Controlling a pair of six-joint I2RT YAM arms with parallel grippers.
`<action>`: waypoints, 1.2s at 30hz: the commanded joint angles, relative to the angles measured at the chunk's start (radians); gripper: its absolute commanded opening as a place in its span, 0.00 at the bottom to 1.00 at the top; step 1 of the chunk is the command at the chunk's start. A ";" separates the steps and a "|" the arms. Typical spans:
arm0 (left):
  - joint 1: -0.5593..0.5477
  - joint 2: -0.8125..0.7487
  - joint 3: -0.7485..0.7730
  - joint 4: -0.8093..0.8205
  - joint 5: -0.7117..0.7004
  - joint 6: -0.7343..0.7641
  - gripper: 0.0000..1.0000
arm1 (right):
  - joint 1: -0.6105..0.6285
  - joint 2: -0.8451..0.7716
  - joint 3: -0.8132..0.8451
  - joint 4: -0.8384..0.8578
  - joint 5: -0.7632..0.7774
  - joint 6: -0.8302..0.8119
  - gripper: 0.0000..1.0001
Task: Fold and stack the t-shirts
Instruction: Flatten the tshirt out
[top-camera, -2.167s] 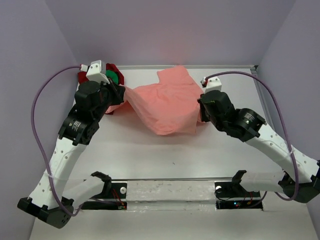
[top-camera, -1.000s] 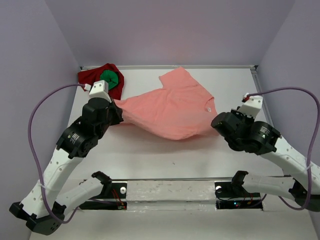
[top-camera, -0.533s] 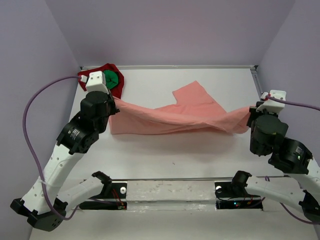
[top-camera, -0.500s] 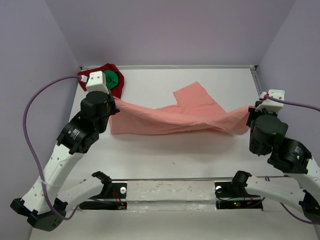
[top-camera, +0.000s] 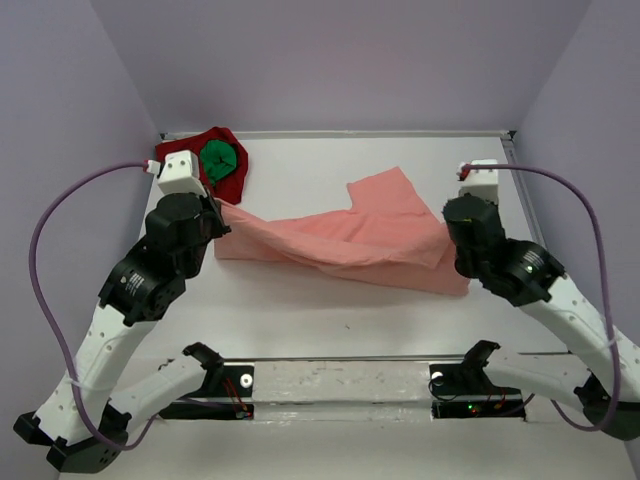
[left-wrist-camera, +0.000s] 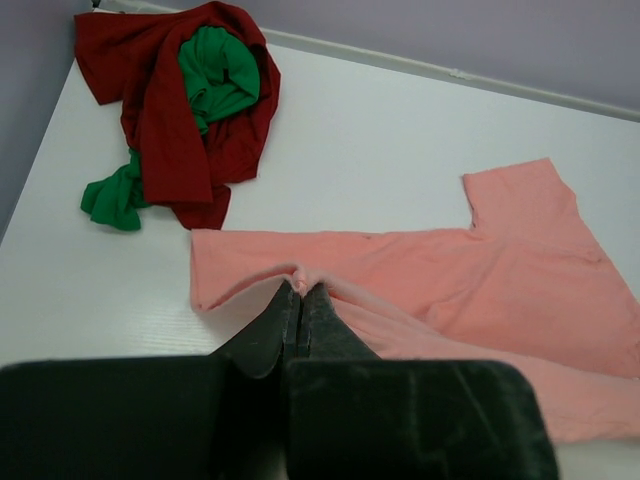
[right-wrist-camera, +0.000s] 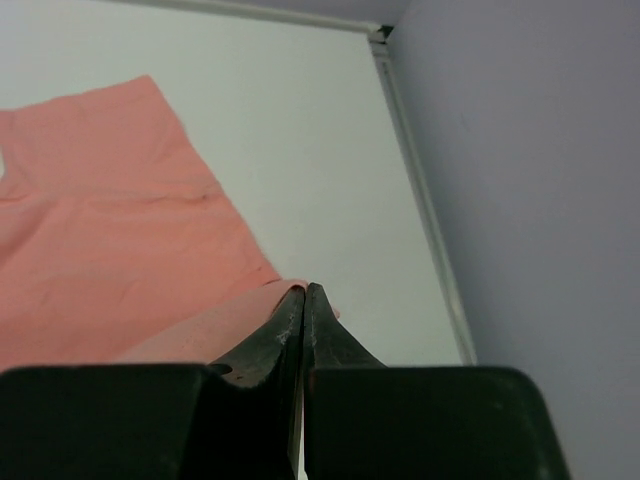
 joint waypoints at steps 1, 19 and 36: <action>-0.003 0.002 0.014 0.035 -0.017 -0.001 0.00 | -0.058 0.088 -0.093 0.152 -0.186 0.053 0.00; -0.002 0.102 0.000 0.135 -0.024 0.070 0.00 | -0.302 0.228 0.057 0.297 -0.373 -0.091 0.00; 0.158 0.582 0.555 0.247 0.184 0.205 0.00 | -0.484 0.643 0.640 0.338 -0.614 -0.240 0.00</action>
